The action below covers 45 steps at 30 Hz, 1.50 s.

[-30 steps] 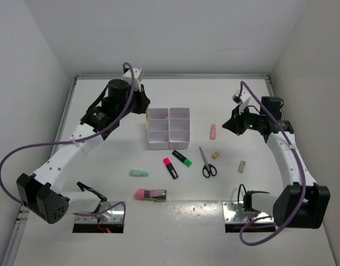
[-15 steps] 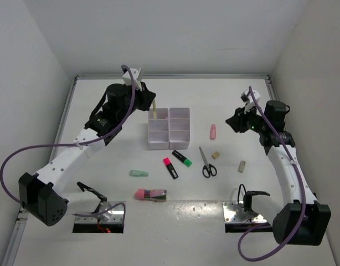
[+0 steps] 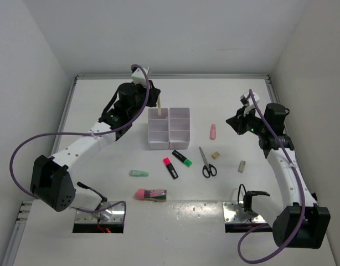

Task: Sort the stationery into containers
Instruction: Place the pen in the storage box.

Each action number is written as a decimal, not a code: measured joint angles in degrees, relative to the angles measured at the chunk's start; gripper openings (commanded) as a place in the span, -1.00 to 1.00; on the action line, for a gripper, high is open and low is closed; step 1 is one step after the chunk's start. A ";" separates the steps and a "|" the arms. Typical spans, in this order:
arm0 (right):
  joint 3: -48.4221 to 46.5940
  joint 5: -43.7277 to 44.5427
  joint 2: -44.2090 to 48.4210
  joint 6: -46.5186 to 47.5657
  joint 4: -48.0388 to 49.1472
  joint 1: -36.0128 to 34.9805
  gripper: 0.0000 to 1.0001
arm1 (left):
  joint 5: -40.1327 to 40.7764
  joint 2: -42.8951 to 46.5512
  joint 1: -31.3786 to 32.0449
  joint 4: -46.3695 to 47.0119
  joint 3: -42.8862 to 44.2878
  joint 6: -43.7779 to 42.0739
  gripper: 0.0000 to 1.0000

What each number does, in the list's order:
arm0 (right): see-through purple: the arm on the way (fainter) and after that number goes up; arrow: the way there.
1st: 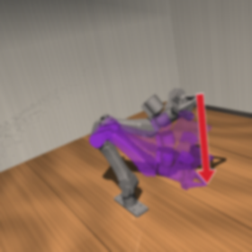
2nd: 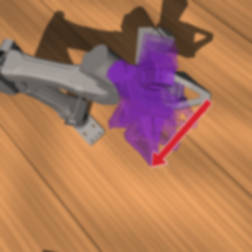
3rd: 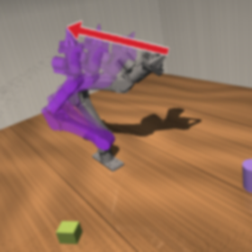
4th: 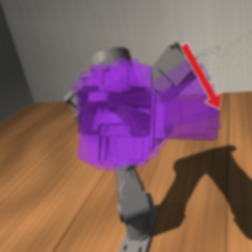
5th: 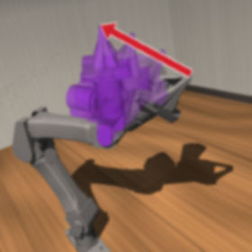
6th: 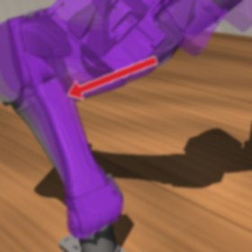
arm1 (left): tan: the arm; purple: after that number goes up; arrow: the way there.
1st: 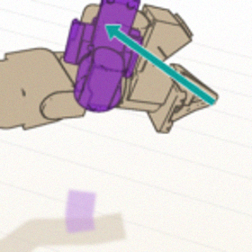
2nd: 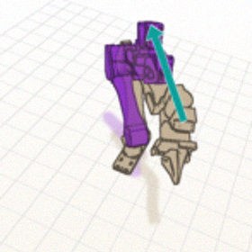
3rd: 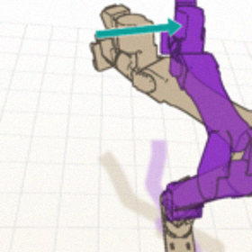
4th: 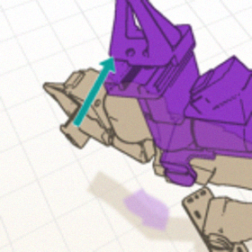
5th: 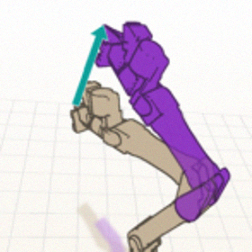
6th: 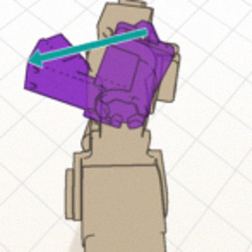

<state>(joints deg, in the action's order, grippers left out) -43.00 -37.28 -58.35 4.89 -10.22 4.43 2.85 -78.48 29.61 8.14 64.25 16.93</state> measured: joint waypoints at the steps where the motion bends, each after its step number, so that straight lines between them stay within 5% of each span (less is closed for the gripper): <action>1: 0.15 -0.15 0.00 0.02 0.13 0.00 -1.00 | 0.44 -0.22 0.02 0.39 0.00 -0.39 -1.00; 17: 1.01 -0.44 0.00 1.27 0.28 0.00 -1.00 | 3.21 -10.71 -0.07 10.71 -3.58 -4.52 -1.00; 34: 1.22 -0.85 -0.04 2.64 -0.02 0.00 -1.00 | 7.56 -11.43 1.60 19.50 -9.38 -8.50 -1.00; 39: 1.22 -0.85 -0.13 2.69 -0.20 0.00 -0.85 | 8.13 -11.43 1.92 20.63 -12.22 -8.55 -0.27; 45: 1.22 -1.11 -0.17 3.13 -0.70 0.00 -0.38 | 8.13 -11.52 2.03 21.07 -12.48 -8.33 -0.11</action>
<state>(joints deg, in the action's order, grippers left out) -41.78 -38.39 -58.52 8.01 -10.92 4.43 10.98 -90.00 31.64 29.21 51.77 8.60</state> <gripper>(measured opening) 0.256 0.440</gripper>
